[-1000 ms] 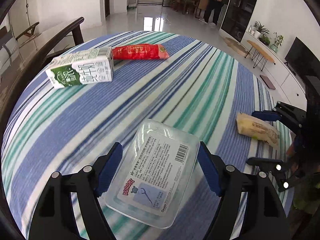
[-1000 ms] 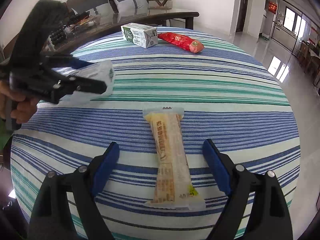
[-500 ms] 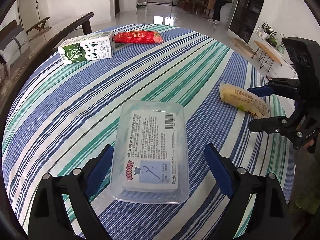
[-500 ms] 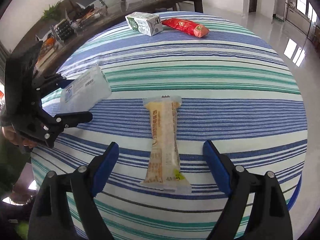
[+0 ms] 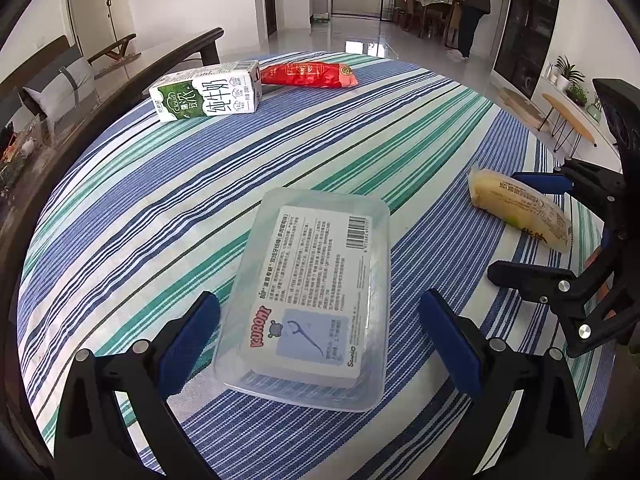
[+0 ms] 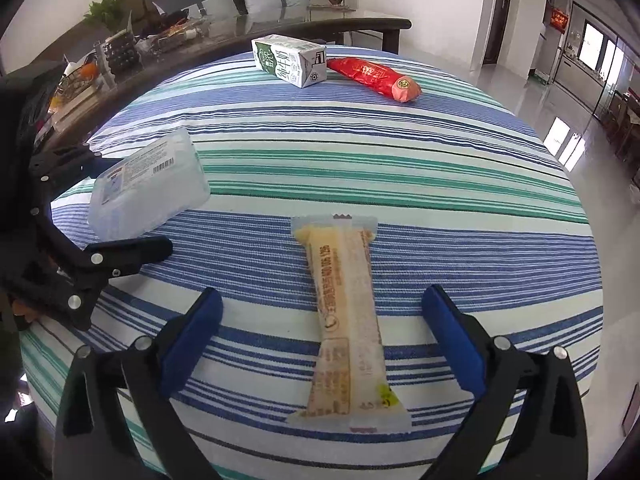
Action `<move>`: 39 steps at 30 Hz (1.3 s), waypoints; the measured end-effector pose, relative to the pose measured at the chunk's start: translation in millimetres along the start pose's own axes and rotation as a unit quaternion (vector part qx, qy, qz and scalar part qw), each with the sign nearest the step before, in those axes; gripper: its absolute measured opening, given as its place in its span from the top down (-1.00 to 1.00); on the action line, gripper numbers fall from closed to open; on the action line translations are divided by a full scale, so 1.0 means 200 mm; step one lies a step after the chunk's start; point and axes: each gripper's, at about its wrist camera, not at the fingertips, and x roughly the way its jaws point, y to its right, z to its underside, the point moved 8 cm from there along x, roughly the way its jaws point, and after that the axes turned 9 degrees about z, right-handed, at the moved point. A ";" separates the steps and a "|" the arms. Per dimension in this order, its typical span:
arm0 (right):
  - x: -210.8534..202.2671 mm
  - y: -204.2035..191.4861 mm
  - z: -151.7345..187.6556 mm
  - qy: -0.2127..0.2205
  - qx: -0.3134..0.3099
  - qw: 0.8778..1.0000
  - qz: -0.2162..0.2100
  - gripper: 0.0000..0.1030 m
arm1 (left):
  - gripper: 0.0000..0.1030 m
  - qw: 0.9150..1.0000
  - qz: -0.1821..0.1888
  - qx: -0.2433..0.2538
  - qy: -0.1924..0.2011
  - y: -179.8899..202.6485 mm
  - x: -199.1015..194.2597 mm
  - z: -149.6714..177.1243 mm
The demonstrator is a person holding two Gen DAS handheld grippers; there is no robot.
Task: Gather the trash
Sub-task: 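Grasp the wrapped snack bar with the right tool while the left tool holds the box, then carry the box and snack bar over the wastebasket and open both tools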
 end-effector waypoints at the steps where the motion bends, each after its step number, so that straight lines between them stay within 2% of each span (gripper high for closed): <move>1: 0.00 0.00 0.00 0.000 0.000 1.000 0.000 -0.90 | -0.92 1.000 0.000 0.000 0.000 0.00 0.00 0.00; 11: -0.01 0.00 0.00 -0.001 0.000 1.000 -0.003 -0.91 | -0.92 1.000 0.002 -0.001 0.000 0.00 0.00 0.00; 14: -0.01 0.00 0.00 -0.051 -0.027 0.998 -0.023 -0.86 | -0.91 1.000 0.021 0.013 -0.013 0.00 0.00 -0.01; 17: -0.06 0.01 -0.03 -0.090 -0.029 0.994 -0.061 -0.61 | -0.90 0.998 0.056 0.005 -0.021 0.00 -0.04 -0.01; 19: -0.07 0.01 -0.05 -0.112 -0.046 0.991 -0.061 -0.47 | -0.90 0.997 0.072 0.000 -0.017 0.00 -0.07 -0.01; 21: -0.06 0.00 -0.05 -0.129 -0.056 0.988 -0.062 -0.24 | -0.90 0.998 0.066 0.002 -0.021 0.00 -0.07 -0.02; 23: -0.04 0.00 -0.07 -0.137 -0.054 0.987 -0.059 -0.23 | -0.90 0.998 0.049 0.005 -0.028 -0.01 -0.05 -0.02; 25: -0.01 0.01 -0.08 -0.143 -0.045 0.987 -0.048 -0.11 | -0.71 0.998 0.048 0.004 -0.034 0.00 -0.05 -0.03; 26: 0.00 0.02 -0.08 -0.145 -0.038 0.988 -0.047 0.05 | -0.64 0.998 0.049 0.003 -0.037 0.00 -0.05 -0.04; 27: 0.00 0.02 -0.09 -0.145 -0.030 0.988 -0.051 0.39 | -0.50 0.998 0.044 0.004 -0.039 0.00 -0.05 -0.04; 28: -0.01 0.02 -0.09 -0.145 -0.020 0.988 -0.058 0.57 | -0.29 0.999 0.038 0.006 -0.039 0.00 -0.05 -0.05; 29: -0.01 0.03 -0.10 -0.143 -0.017 0.988 -0.059 0.62 | -0.18 0.999 0.030 0.009 -0.040 0.00 -0.05 -0.05; 34: -0.12 0.07 -0.11 -0.109 0.004 0.991 -0.073 0.67 | -0.17 0.999 0.024 0.008 -0.029 0.03 -0.09 -0.06; 39: -0.28 0.25 -0.09 -0.070 0.058 0.992 -0.084 0.67 | -0.17 0.998 0.056 -0.013 -0.005 0.17 -0.16 -0.11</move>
